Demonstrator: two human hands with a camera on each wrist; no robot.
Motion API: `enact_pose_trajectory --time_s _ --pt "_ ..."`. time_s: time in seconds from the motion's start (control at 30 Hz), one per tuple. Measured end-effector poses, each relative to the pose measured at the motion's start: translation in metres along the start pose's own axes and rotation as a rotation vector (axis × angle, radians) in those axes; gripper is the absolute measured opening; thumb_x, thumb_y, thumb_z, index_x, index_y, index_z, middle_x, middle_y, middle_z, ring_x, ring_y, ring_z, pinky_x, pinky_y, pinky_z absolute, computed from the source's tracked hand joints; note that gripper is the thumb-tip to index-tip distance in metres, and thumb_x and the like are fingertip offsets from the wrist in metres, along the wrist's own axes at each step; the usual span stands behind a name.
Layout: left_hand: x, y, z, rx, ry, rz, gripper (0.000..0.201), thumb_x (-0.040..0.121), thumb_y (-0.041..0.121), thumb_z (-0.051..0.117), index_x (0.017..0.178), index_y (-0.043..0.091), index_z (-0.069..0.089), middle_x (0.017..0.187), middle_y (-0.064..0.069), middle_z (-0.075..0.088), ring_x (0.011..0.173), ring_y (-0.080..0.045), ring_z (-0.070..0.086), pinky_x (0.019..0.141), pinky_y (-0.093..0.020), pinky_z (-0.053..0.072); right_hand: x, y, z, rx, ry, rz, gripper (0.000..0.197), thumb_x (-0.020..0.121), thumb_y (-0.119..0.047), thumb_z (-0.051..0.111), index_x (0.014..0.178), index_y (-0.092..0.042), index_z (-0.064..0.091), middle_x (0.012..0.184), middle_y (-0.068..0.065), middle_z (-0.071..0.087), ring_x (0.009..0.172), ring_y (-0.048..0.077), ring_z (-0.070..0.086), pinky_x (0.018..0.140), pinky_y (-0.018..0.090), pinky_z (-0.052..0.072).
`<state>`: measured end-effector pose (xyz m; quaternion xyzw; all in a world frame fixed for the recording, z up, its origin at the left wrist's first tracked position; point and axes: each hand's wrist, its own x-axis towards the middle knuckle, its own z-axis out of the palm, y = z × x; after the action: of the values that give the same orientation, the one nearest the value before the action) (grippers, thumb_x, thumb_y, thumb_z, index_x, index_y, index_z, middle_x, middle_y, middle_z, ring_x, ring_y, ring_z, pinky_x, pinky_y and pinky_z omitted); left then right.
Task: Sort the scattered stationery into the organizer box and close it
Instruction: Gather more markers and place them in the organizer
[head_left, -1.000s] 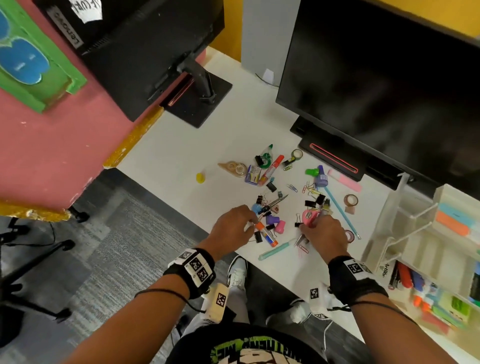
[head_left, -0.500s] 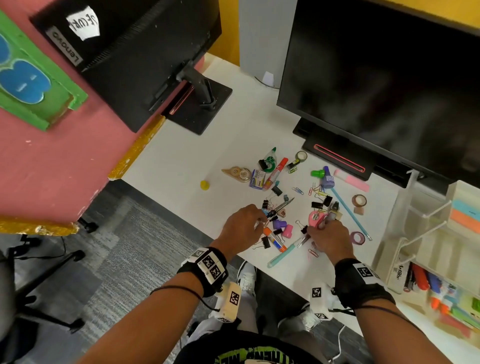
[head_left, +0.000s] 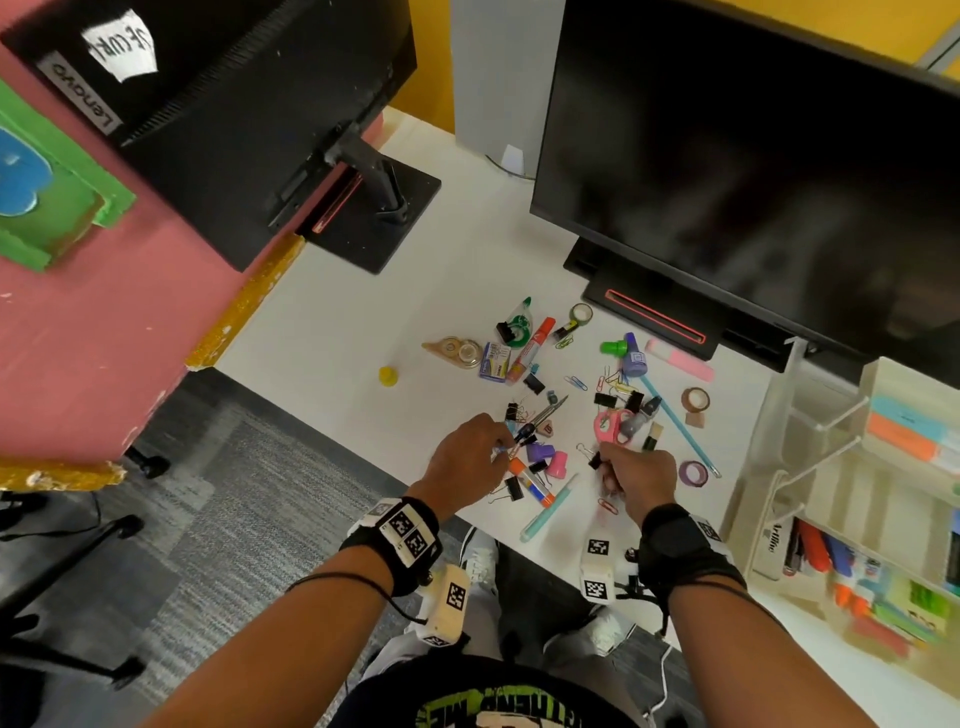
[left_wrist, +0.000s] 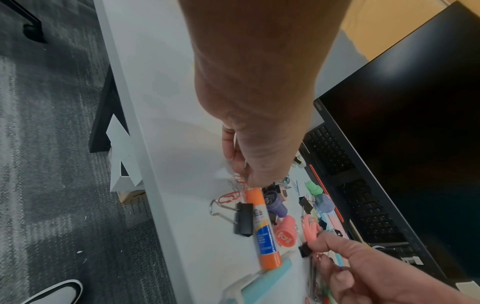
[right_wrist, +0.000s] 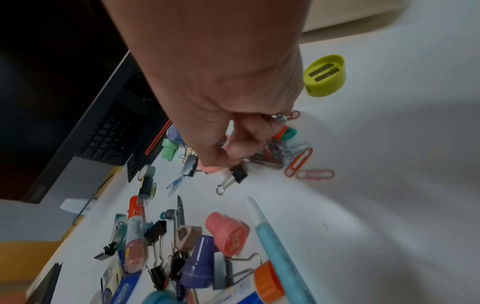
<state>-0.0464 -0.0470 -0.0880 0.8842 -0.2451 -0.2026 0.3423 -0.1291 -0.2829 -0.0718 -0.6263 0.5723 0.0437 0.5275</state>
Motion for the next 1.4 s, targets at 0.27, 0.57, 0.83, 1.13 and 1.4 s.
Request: enact_pose_trajectory --time_s 0.27,0.57,0.83,1.13,1.4 --pt "-0.008 -0.01 0.003 -0.003 -0.025 0.056 0.018 0.091 0.019 0.073 0.108 0.019 0.07 0.105 0.001 0.065 0.089 -0.013 0.065 0.078 -0.028 0.057 -0.011 -0.002 0.003 -0.134 0.129 -0.143 0.028 0.074 -0.037 0.081 0.07 -0.01 0.073 0.062 0.005 0.071 0.059 0.023 0.068 0.07 0.04 0.063" --pt "0.0 -0.009 -0.005 -0.015 -0.029 0.069 0.021 0.09 0.019 0.073 0.11 0.019 0.069 0.106 0.001 0.064 0.089 -0.011 0.064 0.078 -0.026 0.057 0.011 0.005 0.004 -0.148 0.029 -0.149 0.046 0.057 -0.05 0.075 0.091 -0.019 0.076 0.083 -0.002 0.078 0.079 0.022 0.075 0.08 0.047 0.064" --pt "0.014 0.016 -0.005 0.056 -0.043 0.12 0.014 0.093 0.016 0.068 0.107 0.017 0.07 0.11 -0.002 0.065 0.099 -0.019 0.065 0.084 -0.034 0.056 -0.003 -0.014 -0.002 -0.457 0.074 -0.275 0.03 0.083 -0.046 0.077 0.079 -0.018 0.069 0.075 0.001 0.071 0.074 0.022 0.07 0.074 0.036 0.059" --pt "0.081 0.089 0.032 0.474 -0.212 0.64 0.05 0.074 -0.006 0.072 0.118 0.016 0.068 0.13 -0.006 0.065 0.103 -0.024 0.064 0.084 -0.039 0.056 0.051 -0.058 -0.055 -0.646 0.172 -0.685 0.032 0.094 -0.011 0.064 0.126 -0.01 0.063 0.129 0.013 0.057 0.112 0.031 0.059 0.098 0.039 0.05" --pt "0.091 0.091 0.045 0.741 -0.215 0.734 0.037 0.085 0.01 0.068 0.122 0.015 0.063 0.122 -0.007 0.064 0.102 -0.024 0.063 0.085 -0.037 0.054 0.105 -0.067 -0.077 -1.006 -0.009 -0.657 0.054 0.097 -0.011 0.052 0.15 -0.01 0.04 0.153 0.013 0.041 0.132 0.038 0.042 0.107 0.047 0.04"
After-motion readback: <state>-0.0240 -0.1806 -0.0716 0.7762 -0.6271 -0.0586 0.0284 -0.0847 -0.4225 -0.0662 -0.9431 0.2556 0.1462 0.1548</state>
